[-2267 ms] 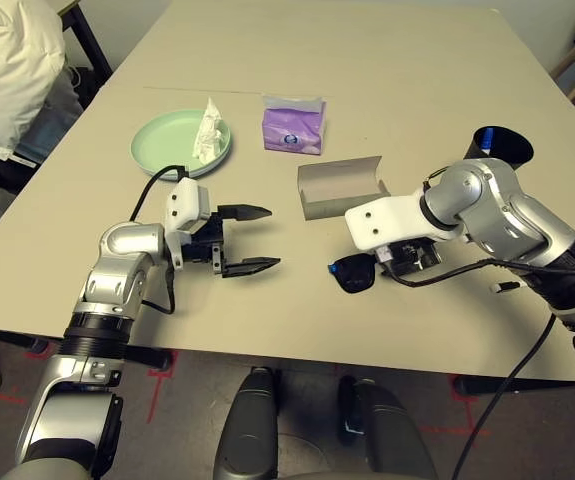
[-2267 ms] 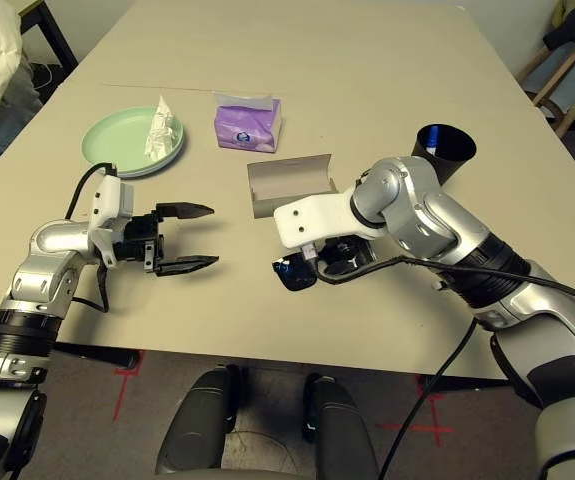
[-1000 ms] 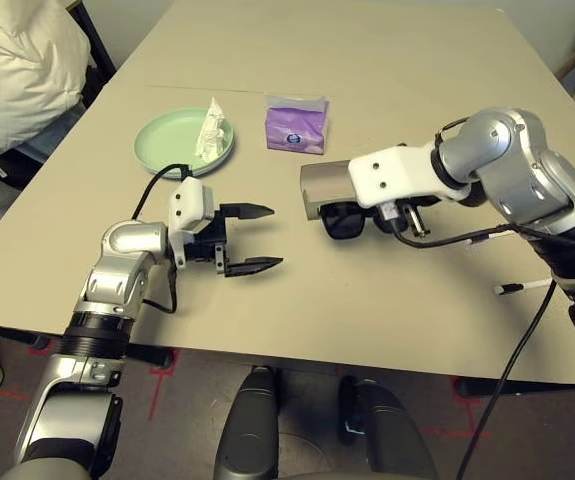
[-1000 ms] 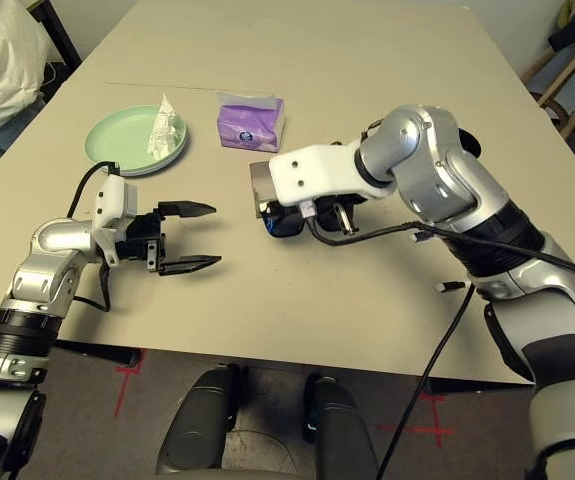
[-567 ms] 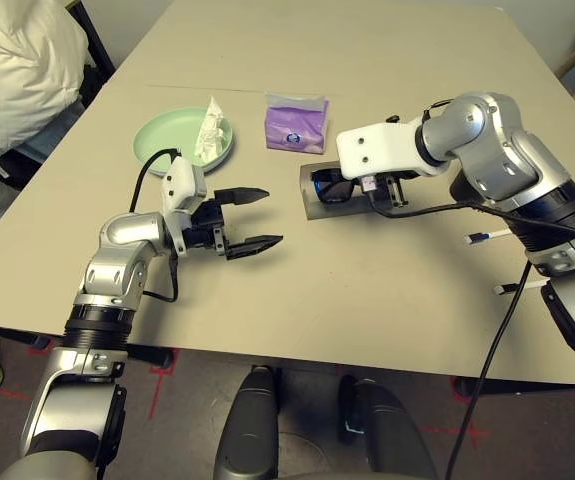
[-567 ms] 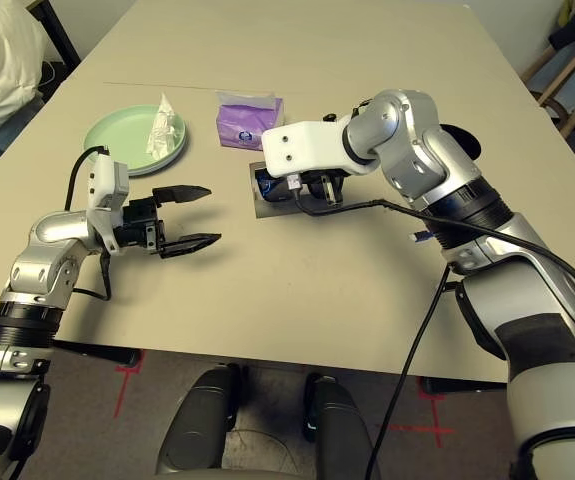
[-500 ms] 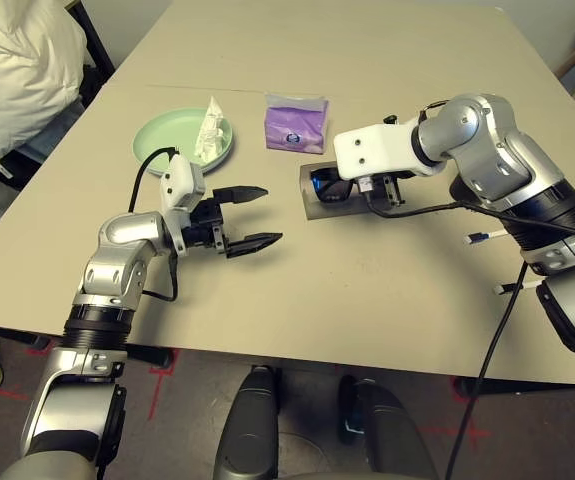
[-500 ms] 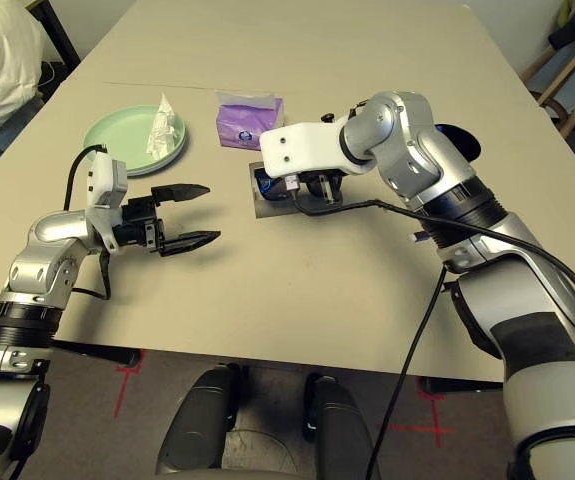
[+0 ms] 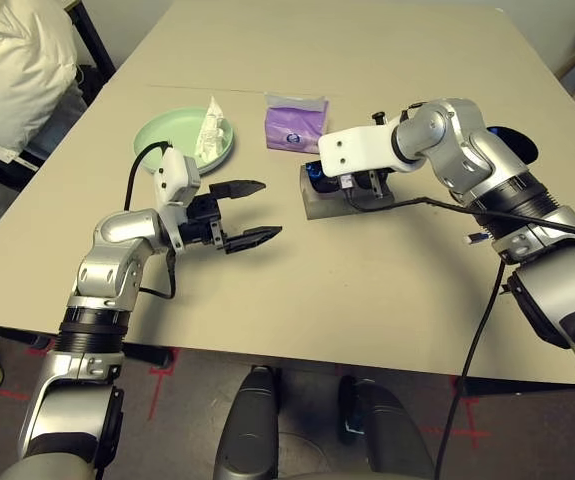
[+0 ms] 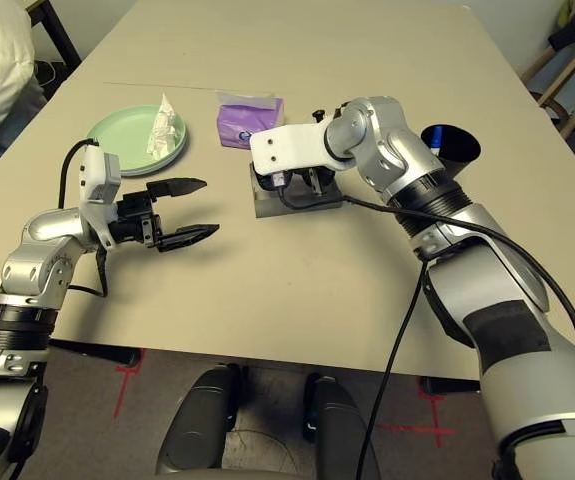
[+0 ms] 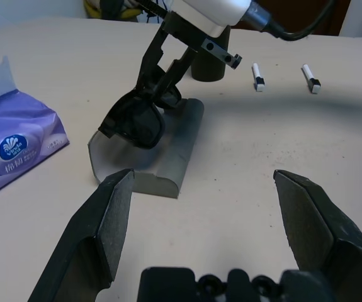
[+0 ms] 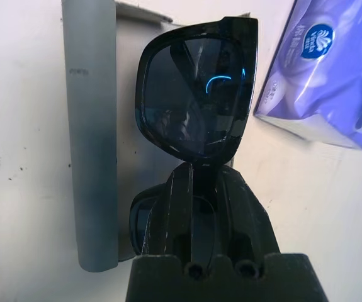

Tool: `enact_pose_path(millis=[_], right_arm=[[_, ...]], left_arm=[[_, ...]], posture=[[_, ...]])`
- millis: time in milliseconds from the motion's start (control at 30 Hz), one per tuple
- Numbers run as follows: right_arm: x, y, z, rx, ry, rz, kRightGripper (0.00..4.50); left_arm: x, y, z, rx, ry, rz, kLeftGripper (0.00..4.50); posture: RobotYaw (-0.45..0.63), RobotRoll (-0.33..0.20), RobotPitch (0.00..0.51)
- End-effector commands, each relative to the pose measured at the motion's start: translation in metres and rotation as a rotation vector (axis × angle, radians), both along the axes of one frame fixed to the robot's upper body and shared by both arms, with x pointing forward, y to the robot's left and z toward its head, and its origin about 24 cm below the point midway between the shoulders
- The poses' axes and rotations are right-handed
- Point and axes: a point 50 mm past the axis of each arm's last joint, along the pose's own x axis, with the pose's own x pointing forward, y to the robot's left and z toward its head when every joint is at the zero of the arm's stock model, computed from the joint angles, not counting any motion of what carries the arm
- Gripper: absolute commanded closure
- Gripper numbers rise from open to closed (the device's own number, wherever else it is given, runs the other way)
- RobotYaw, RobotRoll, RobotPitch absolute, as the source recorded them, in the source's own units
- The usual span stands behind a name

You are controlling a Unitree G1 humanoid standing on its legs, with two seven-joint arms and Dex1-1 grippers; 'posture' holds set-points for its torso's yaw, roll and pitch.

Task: Organize and tidy the items on the table.

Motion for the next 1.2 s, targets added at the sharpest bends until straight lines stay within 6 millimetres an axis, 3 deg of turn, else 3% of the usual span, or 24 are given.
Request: enact_pose_path(millis=[33, 1033, 1200], right_arm=[[0.002, 0.002, 0.003, -0.014, -0.017, 0.006, 4.11], [-0.001, 0.001, -0.022, -0.033, 0.041, 0.027, 4.11], [-0.001, 0.002, -0.017, -0.025, 0.028, 0.024, 2.29]], left_arm=[[-0.003, 0.002, 0.001, 0.006, -0.004, -0.001, 0.0], [-0.006, 0.002, 0.002, 0.014, -0.001, 0.007, 0.0], [-0.006, 0.001, 0.002, 0.014, 0.0, 0.007, 0.0]], posture=[[0.28, 0.0, 0.142], [0.28, 0.0, 0.144], [0.28, 0.0, 0.139]])
